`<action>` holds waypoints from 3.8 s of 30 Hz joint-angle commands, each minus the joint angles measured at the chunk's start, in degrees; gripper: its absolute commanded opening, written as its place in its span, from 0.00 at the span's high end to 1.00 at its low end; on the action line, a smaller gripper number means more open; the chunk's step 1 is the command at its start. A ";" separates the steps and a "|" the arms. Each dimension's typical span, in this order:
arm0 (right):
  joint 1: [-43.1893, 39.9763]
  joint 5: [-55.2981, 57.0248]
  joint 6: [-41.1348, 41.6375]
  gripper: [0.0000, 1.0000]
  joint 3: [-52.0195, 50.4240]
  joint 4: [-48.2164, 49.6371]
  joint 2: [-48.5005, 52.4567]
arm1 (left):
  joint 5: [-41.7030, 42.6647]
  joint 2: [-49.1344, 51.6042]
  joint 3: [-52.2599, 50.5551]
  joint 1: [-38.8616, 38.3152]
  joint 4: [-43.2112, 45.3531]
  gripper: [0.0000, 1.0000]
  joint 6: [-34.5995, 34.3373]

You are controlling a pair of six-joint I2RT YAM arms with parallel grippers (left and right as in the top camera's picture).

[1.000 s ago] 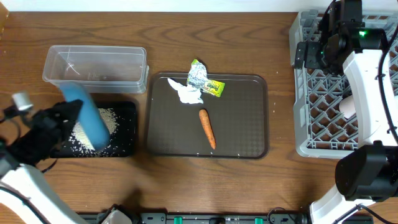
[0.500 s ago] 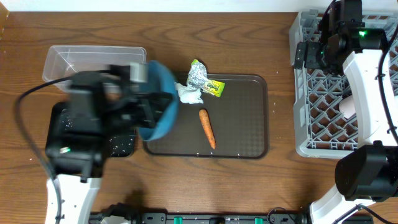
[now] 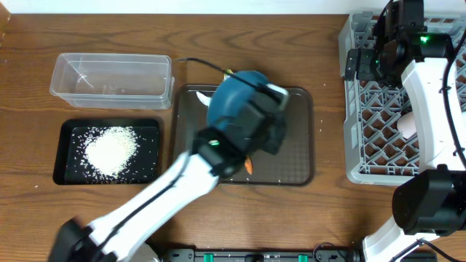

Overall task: Sort waste into correct bins and load items into the dishwasher rack
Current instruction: 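Swing the empty bowl back and set it on the brown tray, then open the left gripper and withdraw it to the black tray, then reach the right gripper to the dark-blue bowl rim and grasp, then lift the bowl with the right gripper and carry it to the rack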

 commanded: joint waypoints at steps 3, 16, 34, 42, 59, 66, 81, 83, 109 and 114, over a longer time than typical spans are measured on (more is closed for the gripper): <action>-0.20 0.39 0.83 0.01 -0.02 -0.07 0.00 | -7.34 6.64 1.05 -1.97 3.67 0.92 3.37; -0.20 0.39 0.83 0.01 -0.02 -0.04 0.00 | -6.71 12.17 1.05 -4.74 4.48 0.86 3.32; -0.20 -0.98 2.10 0.01 -0.02 0.50 0.00 | -7.41 -8.44 1.07 6.51 -15.08 0.51 -4.68; 0.00 -28.20 8.11 0.01 -0.15 -0.37 0.02 | -7.32 -16.04 1.03 30.29 -32.72 0.07 -6.67; 28.50 -9.88 4.15 0.01 -9.16 12.11 3.28 | -7.08 -11.78 0.44 42.27 -40.76 0.01 -14.49; 35.17 -5.16 9.07 0.05 -9.16 13.07 11.06 | -7.10 -11.78 0.44 42.27 -42.36 0.00 -14.49; 37.90 -0.68 15.02 0.69 -9.16 13.03 18.27 | -7.10 -11.78 0.44 42.27 -42.10 0.02 -14.49; 38.16 -0.76 15.08 0.81 -9.14 13.29 18.25 | -7.10 -11.78 0.44 42.27 -42.10 0.02 -14.49; 22.12 -31.21 3.26 0.99 19.15 -4.90 10.12 | -7.10 -11.78 0.44 42.27 -42.14 0.02 -14.49; 7.08 -45.81 -2.49 0.99 19.15 -3.65 7.13 | -7.10 -11.78 0.44 42.27 -42.14 0.02 -14.49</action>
